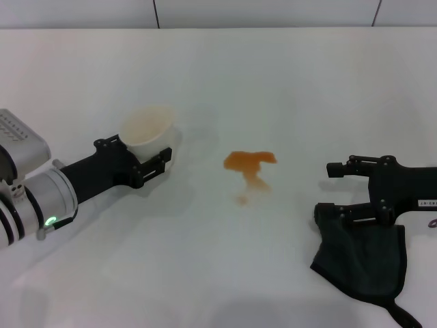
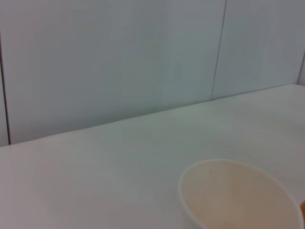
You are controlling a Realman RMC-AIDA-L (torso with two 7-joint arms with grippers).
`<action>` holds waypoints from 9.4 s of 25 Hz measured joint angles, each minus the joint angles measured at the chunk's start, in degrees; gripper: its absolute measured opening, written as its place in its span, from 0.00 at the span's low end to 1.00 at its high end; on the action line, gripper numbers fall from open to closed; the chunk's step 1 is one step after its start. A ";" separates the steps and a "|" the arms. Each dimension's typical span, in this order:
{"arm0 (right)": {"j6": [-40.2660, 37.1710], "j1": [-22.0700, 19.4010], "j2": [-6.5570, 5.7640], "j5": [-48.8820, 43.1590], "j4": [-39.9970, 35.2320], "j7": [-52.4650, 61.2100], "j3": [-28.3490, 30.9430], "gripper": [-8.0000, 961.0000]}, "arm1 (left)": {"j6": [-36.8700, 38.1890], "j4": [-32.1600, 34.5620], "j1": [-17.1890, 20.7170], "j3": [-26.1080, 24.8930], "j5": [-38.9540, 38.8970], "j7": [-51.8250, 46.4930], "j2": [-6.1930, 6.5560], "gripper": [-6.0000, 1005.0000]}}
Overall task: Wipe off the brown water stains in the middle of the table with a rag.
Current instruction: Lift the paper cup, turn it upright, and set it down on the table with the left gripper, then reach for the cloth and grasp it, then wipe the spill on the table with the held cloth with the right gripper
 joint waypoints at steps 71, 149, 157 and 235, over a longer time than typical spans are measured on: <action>0.69 -0.35 -0.26 0.71 0.24 -0.09 0.09 0.87 | 32.07 -21.01 3.73 0.03 9.83 -23.37 -0.07 0.89; -3.60 5.47 0.09 -24.09 -26.02 53.52 -19.88 0.86 | 46.84 -44.18 -31.67 0.17 37.66 -40.26 2.13 0.89; -3.04 5.76 0.09 -24.03 -24.96 53.35 -20.71 0.86 | 46.82 -44.18 -31.77 0.17 37.69 -40.37 1.99 0.89; -1.05 7.59 0.16 -21.97 -22.75 52.36 -23.47 0.15 | 46.82 -45.24 -32.94 0.16 38.57 -42.08 2.10 0.89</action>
